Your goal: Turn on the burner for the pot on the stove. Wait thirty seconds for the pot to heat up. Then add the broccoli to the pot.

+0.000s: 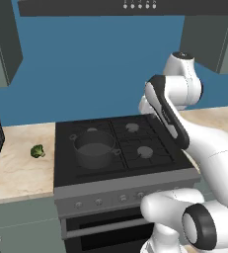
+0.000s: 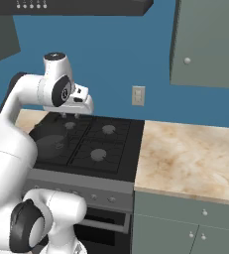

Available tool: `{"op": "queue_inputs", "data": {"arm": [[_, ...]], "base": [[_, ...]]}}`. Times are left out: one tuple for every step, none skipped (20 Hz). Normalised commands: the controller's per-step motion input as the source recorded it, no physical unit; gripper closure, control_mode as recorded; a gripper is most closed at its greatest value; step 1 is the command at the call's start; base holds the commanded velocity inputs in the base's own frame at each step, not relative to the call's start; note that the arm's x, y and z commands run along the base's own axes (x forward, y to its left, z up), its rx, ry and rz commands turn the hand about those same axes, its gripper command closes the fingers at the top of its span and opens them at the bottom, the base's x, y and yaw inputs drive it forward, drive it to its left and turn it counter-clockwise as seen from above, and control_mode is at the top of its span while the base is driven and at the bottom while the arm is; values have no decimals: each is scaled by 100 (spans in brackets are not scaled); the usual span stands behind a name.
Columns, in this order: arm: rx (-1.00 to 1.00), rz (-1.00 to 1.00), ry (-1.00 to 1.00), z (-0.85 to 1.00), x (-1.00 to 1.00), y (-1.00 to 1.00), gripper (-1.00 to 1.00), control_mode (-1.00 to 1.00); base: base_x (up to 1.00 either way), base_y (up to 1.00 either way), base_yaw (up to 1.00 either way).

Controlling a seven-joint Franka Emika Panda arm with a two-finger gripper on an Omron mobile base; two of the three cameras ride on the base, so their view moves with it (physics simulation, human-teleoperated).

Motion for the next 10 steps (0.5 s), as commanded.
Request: {"op": "queue_inputs", "data": {"arm": [[0, 0, -2, 0, -2, 0, -100, -100], [0, 0, -4, 0, -11, 4, -100, -100], [0, 0, 0, 0, -15, 13, -100, -100], [0, 0, 0, -11, -17, 20, -100, -100], [0, 0, 0, -18, -36, 38, -100, -100], [0, 0, 0, -24, -36, 31, -100, -100], [0, 0, 6, -34, -29, 32, -100, -100], [3, 0, 5, -31, -25, 33, -100, -100], [8, 0, 0, -25, -33, 31, -100, -100], [8, 0, 0, -31, -36, 31, -100, -100]], "base": [[0, 0, 0], [0, 0, 0], [0, 0, 0], [0, 0, 0], [0, 0, 0], [0, 0, 0], [0, 0, 0], [0, 0, 0], [0, 0, 0], [0, 0, 0]]}}
